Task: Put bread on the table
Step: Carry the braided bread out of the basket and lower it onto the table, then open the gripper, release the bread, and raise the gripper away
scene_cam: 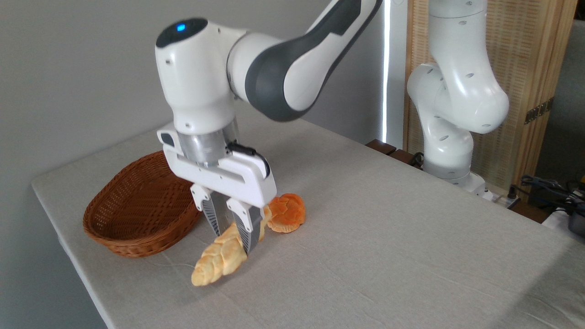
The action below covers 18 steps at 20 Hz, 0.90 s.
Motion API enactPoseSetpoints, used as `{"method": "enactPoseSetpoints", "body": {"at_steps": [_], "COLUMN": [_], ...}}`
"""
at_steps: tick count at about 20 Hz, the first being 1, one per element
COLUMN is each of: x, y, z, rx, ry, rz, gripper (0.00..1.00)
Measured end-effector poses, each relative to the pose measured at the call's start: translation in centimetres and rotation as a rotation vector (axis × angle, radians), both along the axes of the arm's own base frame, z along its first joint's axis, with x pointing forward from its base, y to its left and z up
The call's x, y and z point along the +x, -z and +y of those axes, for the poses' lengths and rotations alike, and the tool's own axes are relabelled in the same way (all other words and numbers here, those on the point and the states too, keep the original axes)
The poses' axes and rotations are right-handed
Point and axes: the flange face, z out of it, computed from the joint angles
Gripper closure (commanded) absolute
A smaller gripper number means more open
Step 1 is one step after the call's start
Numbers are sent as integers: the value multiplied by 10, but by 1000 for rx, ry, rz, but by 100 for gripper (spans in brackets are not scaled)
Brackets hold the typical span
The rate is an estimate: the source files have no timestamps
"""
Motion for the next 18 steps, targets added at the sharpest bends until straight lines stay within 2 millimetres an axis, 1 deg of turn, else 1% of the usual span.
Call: {"method": "enactPoseSetpoints", "body": {"at_steps": [3,9,11,12,13,14,16,18], "x": [1,1,2,4,6,8,6,-3], "y": [4,0,-6,-14,-28,-49,-102,-146], "z": [-1,-1,-2,-2,-3,-5,-13,-31], "rx": [2,1,-1,-3,-5,-9,-20,-31], "ry": [3,4,6,19,40,57,83,127], "rz": [7,-2,-15,-35,-65,-105,-177,-219], "gripper": [0,0,0,0,0,0,0,0]}}
